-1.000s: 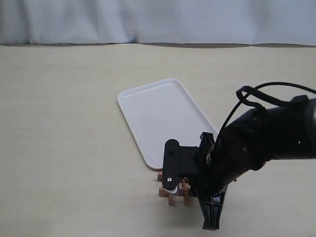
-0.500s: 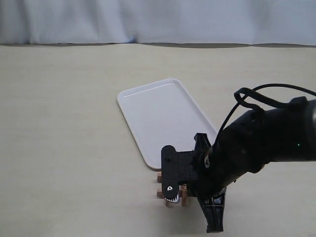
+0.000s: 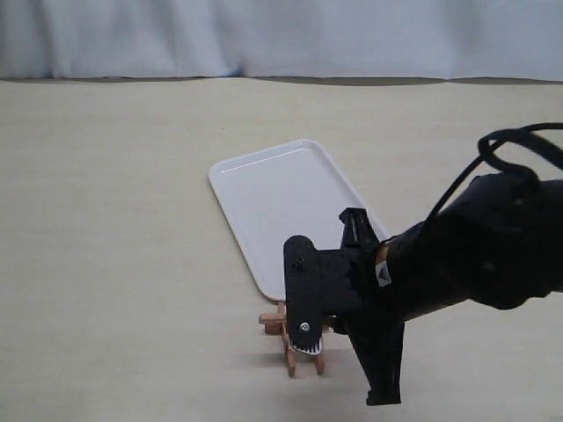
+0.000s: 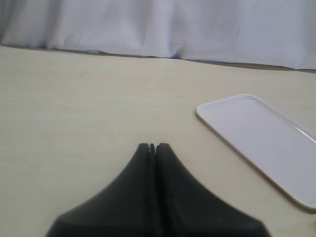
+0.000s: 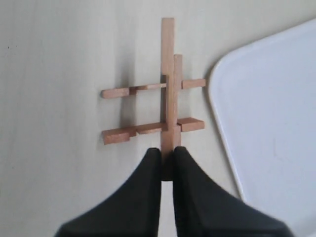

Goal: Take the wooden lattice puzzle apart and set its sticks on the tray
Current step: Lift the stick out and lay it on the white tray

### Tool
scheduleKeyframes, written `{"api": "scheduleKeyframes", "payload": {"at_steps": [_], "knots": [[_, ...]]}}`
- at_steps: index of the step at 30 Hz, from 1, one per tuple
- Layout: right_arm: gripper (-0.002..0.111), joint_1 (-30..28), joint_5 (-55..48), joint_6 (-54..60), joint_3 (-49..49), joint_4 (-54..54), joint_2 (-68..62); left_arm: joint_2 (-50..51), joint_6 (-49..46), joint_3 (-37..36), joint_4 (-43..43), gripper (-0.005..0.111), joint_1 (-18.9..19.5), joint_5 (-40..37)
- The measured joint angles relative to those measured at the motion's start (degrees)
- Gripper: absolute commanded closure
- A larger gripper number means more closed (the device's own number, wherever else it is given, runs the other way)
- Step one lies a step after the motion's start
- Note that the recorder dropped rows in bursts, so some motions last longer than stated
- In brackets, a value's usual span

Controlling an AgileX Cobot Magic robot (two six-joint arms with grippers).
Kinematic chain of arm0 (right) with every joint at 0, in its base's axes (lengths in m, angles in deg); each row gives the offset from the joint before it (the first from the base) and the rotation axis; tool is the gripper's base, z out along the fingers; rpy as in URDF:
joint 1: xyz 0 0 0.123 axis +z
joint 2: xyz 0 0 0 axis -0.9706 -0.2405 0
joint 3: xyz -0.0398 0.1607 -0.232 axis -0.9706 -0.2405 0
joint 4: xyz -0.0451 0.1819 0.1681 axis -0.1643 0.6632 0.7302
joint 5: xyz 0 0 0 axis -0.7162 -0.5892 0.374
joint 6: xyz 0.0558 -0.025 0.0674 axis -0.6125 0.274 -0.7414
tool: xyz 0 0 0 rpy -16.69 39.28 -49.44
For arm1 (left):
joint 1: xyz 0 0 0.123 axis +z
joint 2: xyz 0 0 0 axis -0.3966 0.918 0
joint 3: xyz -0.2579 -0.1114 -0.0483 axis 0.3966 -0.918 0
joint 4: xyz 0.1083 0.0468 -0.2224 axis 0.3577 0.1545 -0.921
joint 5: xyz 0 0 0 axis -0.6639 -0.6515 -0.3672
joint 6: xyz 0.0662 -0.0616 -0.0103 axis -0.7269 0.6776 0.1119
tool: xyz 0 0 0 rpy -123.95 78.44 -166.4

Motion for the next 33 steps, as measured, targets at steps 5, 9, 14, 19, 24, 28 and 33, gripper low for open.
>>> {"api": "scheduleKeyframes", "payload": {"at_steps": [5,9,14,19,24,28,33], "knots": [[0.104,0.0,0.01,-0.15,-0.05,0.0,5.7,0.0,0.0,0.0,0.0,0.107,0.0,0.0],[0.104,-1.22,3.61,-3.33,-0.05,0.0,8.71,0.0,0.0,0.0,0.0,0.107,0.0,0.0],[0.104,-5.85,11.11,-10.18,-1.11,0.0,8.47,0.0,0.0,0.0,0.0,0.107,0.0,0.0],[0.104,-9.35,13.35,-20.03,-0.38,0.0,6.42,0.0,0.0,0.0,0.0,0.107,0.0,0.0],[0.104,-11.81,13.83,-29.34,5.41,0.0,1.76,0.0,0.0,0.0,0.0,0.107,0.0,0.0],[0.104,-11.89,14.41,-37.5,11.58,0.0,-4.38,0.0,0.0,0.0,0.0,0.107,0.0,0.0],[0.102,-11.89,14.68,-42.99,18.12,0.0,-14.3,0.0,0.0,0.0,0.0,0.107,0.0,0.0]]}}
